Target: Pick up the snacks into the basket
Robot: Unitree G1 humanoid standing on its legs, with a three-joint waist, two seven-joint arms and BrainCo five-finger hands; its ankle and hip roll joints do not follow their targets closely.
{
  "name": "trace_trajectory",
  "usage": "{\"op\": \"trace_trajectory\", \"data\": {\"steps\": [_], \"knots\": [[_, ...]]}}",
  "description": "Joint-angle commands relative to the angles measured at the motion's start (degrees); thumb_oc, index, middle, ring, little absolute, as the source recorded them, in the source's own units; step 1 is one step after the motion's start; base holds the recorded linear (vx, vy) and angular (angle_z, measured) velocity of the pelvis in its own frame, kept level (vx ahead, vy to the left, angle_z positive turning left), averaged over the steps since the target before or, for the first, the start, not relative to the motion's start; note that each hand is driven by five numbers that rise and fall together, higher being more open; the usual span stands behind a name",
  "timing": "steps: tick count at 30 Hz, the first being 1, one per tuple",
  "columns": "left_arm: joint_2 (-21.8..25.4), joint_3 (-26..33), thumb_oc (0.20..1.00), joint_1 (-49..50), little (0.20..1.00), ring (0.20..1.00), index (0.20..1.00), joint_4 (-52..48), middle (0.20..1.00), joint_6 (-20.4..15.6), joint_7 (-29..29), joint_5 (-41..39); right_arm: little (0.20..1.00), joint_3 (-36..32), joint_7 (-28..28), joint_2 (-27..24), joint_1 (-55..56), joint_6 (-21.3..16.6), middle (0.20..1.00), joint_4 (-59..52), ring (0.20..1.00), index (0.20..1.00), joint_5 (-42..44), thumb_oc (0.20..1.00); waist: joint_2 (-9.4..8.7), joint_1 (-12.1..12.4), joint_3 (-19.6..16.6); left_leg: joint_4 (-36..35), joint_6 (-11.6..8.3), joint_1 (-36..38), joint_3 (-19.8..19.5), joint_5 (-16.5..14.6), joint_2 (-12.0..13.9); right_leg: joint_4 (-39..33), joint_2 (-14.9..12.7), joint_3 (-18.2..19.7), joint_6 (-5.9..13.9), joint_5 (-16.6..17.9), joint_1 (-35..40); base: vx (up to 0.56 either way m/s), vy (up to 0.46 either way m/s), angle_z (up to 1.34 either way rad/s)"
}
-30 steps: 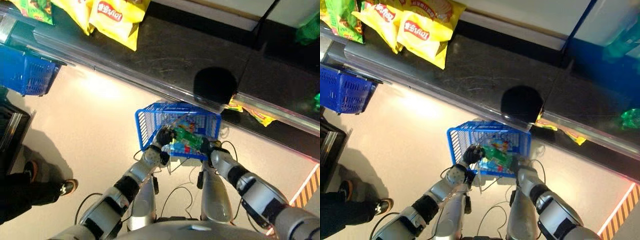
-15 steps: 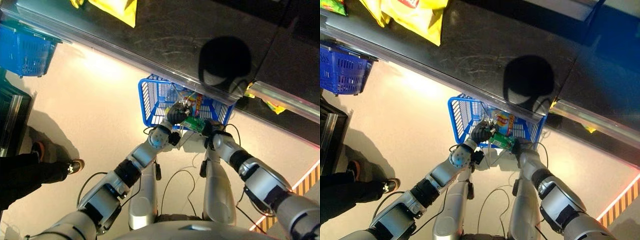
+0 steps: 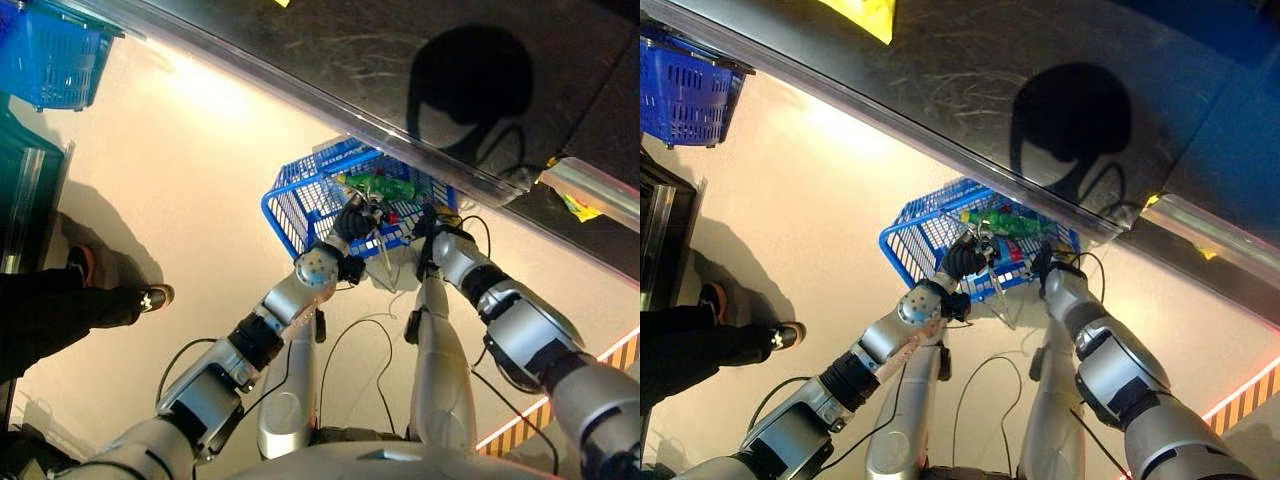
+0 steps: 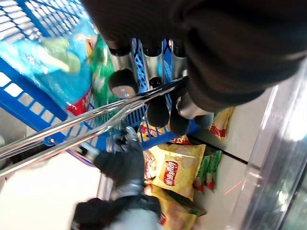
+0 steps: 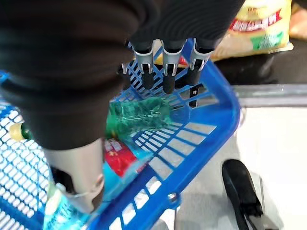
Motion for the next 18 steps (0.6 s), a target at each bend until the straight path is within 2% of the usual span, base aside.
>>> {"op": "trace_trajectory", "data": {"steps": [1,5,6,9,11,14,15,16,17,18], "knots": [[-4.73,-1.65,0.200,-2.31,0.200,0.200,0.200,-16.50,0.200,-6.60,-0.95,-2.56,1.000,-2.14,-1.83,-0.81,-3.43,-0.84,1.000,1.08,1.000,1.000,2.48,1.000,3.67,1.46,-0.02,-2.58,1.82,-3.20,2.16,3.38,-5.74,3.65,0.70,3.12,3.10,-0.03,-5.36,0.00,0.000,0.00],[-4.76,-0.93,0.200,-1.63,0.200,0.200,0.200,-16.51,0.200,-6.87,0.32,-4.70,1.000,-3.40,-2.27,0.40,-2.33,-0.72,1.000,1.62,1.000,1.000,4.15,1.000,3.40,1.36,-0.02,-2.58,1.87,-2.52,2.19,3.14,-5.69,3.40,0.58,3.04,3.14,-0.08,-4.57,0.00,0.000,0.00],[-7.08,-2.12,0.200,-1.20,0.200,0.200,0.200,-15.76,0.200,-6.27,0.77,-5.57,1.000,-3.50,-3.68,7.46,-2.69,0.22,1.000,6.56,1.000,1.000,3.29,1.000,4.86,2.64,-0.02,-2.58,1.88,-1.65,1.80,2.85,-5.86,3.28,0.43,2.68,3.16,-0.47,-3.47,0.00,0.000,0.00],[-5.99,-2.06,0.200,-0.09,0.200,0.200,0.200,-14.49,0.200,-7.29,1.83,-4.76,1.000,-6.61,-3.60,5.55,-1.39,0.16,1.000,9.76,1.000,1.000,4.18,1.000,6.86,4.21,-0.02,-2.58,1.89,-0.36,1.42,2.94,-6.36,3.12,-0.29,1.93,3.38,-0.72,-1.36,0.00,0.002,0.02],[-5.13,-0.92,0.200,1.64,0.200,0.200,0.200,-12.21,0.200,-7.58,1.70,-3.20,1.000,-9.57,-3.96,4.24,1.39,-1.13,1.000,9.54,1.000,1.000,6.32,1.000,7.43,4.47,-0.02,-2.58,1.86,0.97,1.13,2.77,-6.41,3.04,-0.38,1.53,3.49,-0.99,0.16,0.01,0.015,0.08],[-4.11,2.75,0.200,4.06,0.200,0.200,0.200,-2.19,0.200,-7.87,3.67,4.73,1.000,-13.12,-4.91,3.11,9.04,-3.15,1.000,7.88,1.000,1.000,10.02,1.000,6.56,3.29,-0.02,-2.58,1.71,3.72,1.20,2.34,-6.07,3.05,0.06,1.13,3.39,-1.65,2.92,0.02,0.006,0.14],[-4.11,2.76,0.200,4.04,0.200,0.200,0.200,-2.18,0.200,-7.88,3.67,4.73,1.000,-13.12,-4.91,3.10,9.02,-3.14,1.000,7.88,1.000,1.000,10.02,1.000,6.55,3.29,-0.02,-2.58,1.71,3.69,1.20,2.35,-6.07,3.05,0.05,1.14,3.39,-1.63,2.89,0.02,-0.009,0.15],[-4.08,4.02,0.200,4.64,0.200,0.200,0.200,2.19,0.200,-7.66,4.41,7.79,1.000,-13.71,-5.48,2.73,10.82,-3.38,1.000,7.91,1.000,1.000,10.09,1.000,6.07,2.84,-0.02,-2.58,1.67,4.52,1.20,2.23,-5.97,3.04,0.15,1.10,3.36,-1.80,3.85,0.04,-0.017,0.12],[-4.59,6.89,0.200,7.07,0.200,0.200,0.200,10.57,0.200,-7.84,5.52,7.02,1.000,-15.63,-5.62,1.80,14.17,-3.81,1.000,7.97,1.000,1.000,11.32,1.000,5.11,1.90,-0.02,-2.58,1.67,6.51,1.23,2.03,-5.74,3.12,0.13,0.85,3.19,-2.25,5.97,0.06,-0.027,0.08],[-4.54,8.16,0.200,7.68,0.200,0.200,0.200,13.83,0.200,-7.60,5.86,9.15,1.000,-16.75,-5.88,1.27,15.73,-4.03,1.000,8.05,1.000,1.000,11.75,1.000,4.51,1.51,-0.02,-2.58,1.66,7.42,1.14,1.91,-5.66,3.25,0.24,0.73,3.11,-2.55,6.94,0.07,-0.035,0.07]]}}
